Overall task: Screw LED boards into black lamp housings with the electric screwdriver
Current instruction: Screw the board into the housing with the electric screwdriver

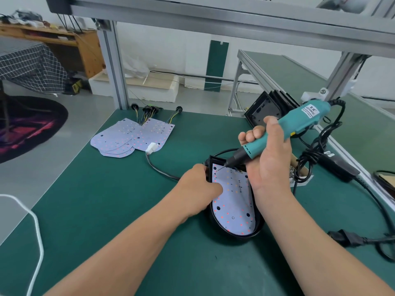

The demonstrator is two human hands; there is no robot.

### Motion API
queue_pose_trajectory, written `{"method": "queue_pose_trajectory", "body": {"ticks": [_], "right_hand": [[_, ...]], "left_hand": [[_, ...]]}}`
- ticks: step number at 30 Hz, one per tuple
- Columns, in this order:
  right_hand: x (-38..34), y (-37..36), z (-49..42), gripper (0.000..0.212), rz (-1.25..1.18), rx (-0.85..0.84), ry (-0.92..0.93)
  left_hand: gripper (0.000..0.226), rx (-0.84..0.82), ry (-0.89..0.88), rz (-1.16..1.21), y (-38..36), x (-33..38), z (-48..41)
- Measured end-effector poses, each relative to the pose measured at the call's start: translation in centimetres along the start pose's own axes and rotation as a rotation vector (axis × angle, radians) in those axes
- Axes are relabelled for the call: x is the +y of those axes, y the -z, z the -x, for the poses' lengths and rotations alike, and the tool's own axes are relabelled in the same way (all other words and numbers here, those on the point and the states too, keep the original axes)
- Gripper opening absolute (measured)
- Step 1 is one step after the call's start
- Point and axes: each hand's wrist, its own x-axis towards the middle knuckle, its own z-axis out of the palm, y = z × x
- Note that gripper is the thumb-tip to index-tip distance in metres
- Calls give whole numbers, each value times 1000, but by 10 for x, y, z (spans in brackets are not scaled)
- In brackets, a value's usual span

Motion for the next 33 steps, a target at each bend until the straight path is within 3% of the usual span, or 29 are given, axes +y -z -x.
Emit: {"method": "queue_pose_trajectory", "body": {"ticks": [33], "right_hand": [[-1,-5,5,12,104,-34,56]], "left_hand": [[46,-1,3,-4,-2,-4,-4]]}}
